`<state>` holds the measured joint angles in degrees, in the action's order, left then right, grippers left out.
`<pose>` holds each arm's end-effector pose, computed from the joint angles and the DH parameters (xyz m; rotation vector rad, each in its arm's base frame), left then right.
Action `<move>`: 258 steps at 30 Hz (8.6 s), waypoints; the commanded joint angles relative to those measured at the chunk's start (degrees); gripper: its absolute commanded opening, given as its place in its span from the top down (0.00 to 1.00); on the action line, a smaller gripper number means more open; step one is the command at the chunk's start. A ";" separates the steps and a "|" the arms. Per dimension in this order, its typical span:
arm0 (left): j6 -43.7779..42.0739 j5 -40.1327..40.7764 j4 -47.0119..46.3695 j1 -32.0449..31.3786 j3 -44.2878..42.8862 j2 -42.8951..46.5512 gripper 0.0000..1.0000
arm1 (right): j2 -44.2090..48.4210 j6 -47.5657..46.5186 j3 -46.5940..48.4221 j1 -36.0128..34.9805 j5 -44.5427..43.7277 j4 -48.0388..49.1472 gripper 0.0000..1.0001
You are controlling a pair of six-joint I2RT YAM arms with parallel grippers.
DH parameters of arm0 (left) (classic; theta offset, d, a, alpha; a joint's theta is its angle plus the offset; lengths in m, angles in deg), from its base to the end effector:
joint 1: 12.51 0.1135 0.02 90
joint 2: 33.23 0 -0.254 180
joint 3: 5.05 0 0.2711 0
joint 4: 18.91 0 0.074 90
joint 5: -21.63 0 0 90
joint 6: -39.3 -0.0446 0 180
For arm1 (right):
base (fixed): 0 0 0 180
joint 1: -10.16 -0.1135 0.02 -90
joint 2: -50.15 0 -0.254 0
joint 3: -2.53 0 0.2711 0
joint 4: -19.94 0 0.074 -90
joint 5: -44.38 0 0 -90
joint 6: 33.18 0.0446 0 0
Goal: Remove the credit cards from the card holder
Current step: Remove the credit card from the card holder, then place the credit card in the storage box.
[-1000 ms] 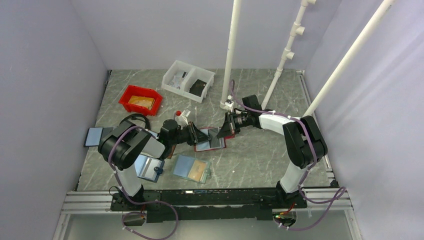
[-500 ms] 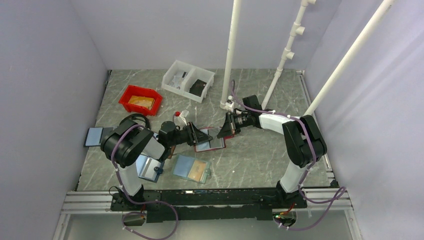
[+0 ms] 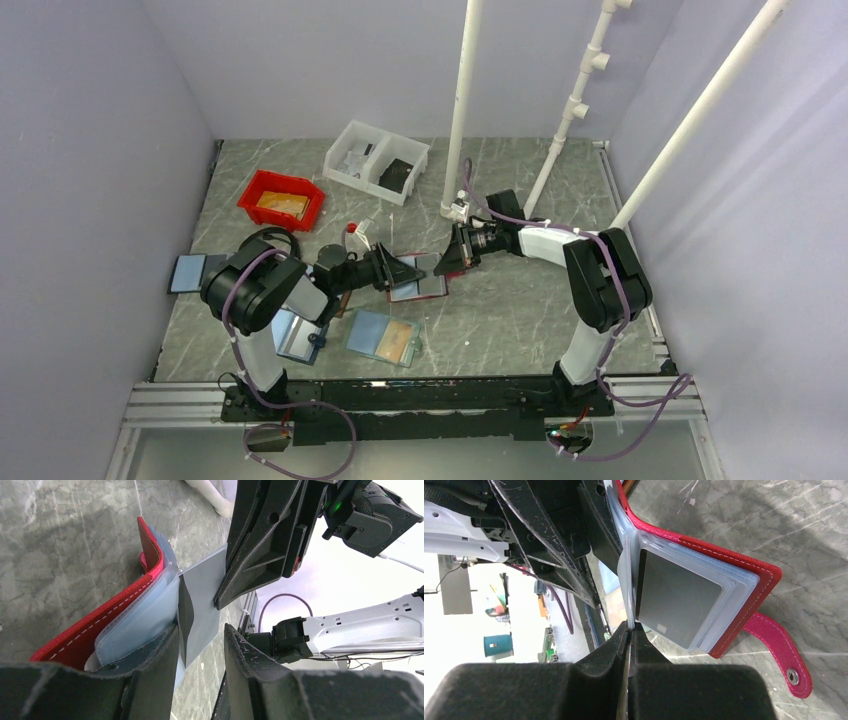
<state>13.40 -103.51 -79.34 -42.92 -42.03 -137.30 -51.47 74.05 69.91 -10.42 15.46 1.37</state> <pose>0.2432 -0.1725 0.0974 -0.0386 1.9990 -1.6714 0.3168 0.1606 0.1336 -0.5481 2.3928 1.6064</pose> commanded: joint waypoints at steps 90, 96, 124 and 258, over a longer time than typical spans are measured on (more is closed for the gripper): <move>-54.30 -4.46 64.63 -5.36 -12.34 45.99 1.00 | 9.65 -79.13 9.22 -3.86 1.79 -44.09 1.00; -54.09 -4.22 66.59 -5.23 -13.16 46.15 1.00 | 10.73 -78.10 8.29 -3.86 1.08 -42.55 1.00; -34.72 -7.85 54.48 7.21 -2.01 48.41 1.00 | 2.62 -60.22 11.81 -0.62 -12.00 -38.05 0.56; 45.06 26.94 36.29 -15.90 -5.52 24.61 0.97 | 32.23 -67.85 -3.79 -11.65 -18.92 -21.30 0.90</move>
<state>58.73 -76.05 -35.53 -58.40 -46.60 -111.80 -20.63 7.02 66.28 -21.20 -4.78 -21.36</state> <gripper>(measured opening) 0.124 0.036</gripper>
